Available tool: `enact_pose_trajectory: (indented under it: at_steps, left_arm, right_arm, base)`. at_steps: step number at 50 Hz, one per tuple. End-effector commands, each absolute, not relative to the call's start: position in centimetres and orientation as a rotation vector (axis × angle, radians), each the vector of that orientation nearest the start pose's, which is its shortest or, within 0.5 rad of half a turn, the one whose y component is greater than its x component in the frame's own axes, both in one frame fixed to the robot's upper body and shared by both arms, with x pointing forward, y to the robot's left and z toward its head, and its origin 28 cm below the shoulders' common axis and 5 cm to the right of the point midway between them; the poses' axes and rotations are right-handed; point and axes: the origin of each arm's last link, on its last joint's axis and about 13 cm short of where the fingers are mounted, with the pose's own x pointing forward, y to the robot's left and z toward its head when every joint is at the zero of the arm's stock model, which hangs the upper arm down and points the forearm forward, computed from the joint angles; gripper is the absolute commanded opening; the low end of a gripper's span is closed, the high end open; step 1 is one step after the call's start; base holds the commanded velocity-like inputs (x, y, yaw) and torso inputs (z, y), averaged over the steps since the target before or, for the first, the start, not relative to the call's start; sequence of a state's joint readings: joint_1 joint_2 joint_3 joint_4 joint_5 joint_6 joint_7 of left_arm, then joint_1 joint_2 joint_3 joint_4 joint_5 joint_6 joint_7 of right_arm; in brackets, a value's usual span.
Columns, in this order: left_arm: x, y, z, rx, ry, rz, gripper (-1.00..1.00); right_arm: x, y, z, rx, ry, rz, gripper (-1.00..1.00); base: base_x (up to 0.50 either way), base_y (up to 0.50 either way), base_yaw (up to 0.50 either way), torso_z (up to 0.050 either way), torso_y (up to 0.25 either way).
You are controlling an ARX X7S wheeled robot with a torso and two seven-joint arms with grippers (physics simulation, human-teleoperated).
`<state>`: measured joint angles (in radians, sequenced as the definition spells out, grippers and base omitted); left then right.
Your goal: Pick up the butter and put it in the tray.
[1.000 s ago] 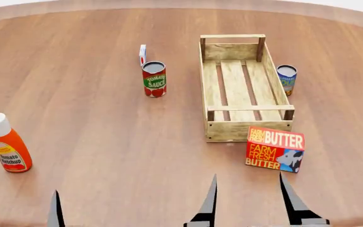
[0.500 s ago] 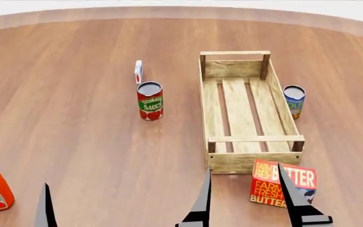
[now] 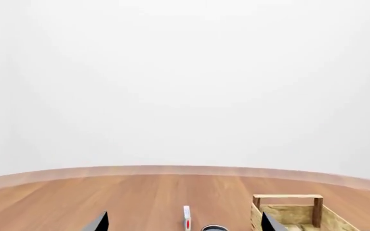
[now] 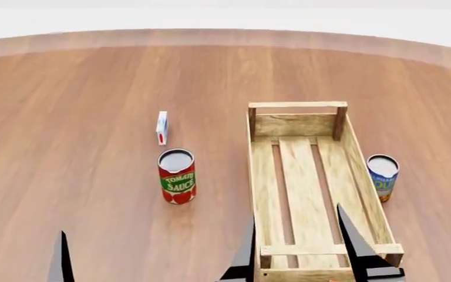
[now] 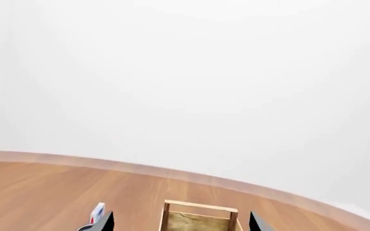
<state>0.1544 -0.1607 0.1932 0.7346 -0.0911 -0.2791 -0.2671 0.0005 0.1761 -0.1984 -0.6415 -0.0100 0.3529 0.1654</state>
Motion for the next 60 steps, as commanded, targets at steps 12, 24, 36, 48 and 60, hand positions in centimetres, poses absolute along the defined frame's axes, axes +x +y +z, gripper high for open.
enact_pose_trajectory:
  at_steps: [12,24,36,48,60]
  left_arm:
    - [15.99,19.07,11.34,-0.009,-0.283,0.009,1.00]
    - [15.98,19.02,11.33,-0.010,-0.284,0.008,1.00]
    - [15.97,19.02,11.44,-0.012,-0.284,0.008,1.00]
    - [15.93,19.01,11.50,-0.012,-0.283,0.007,1.00]
    - [15.93,19.02,11.48,-0.012,-0.281,0.008,1.00]
  right_arm:
    - [19.26,-8.73,11.42,-0.127,-0.290,0.068,1.00]
    - [19.06,-8.62,11.37,-0.104,-0.328,0.073,1.00]
    - [19.07,-8.44,11.33,-0.066,-0.335,0.105,1.00]
    - [19.07,-8.42,11.19,-0.061,-0.332,0.109,1.00]
    - [19.19,-8.41,11.00,-0.064,-0.325,0.109,1.00]
  base:
    - [0.50,0.00,0.00,0.000,0.001]
    - [0.36,0.00,0.00,0.000,0.001]
    - [0.00,-0.38,0.00,0.000,0.000]
    - [0.00,-0.50,0.00,0.000,0.000]
    - [0.00,-0.50,0.00,0.000,0.000]
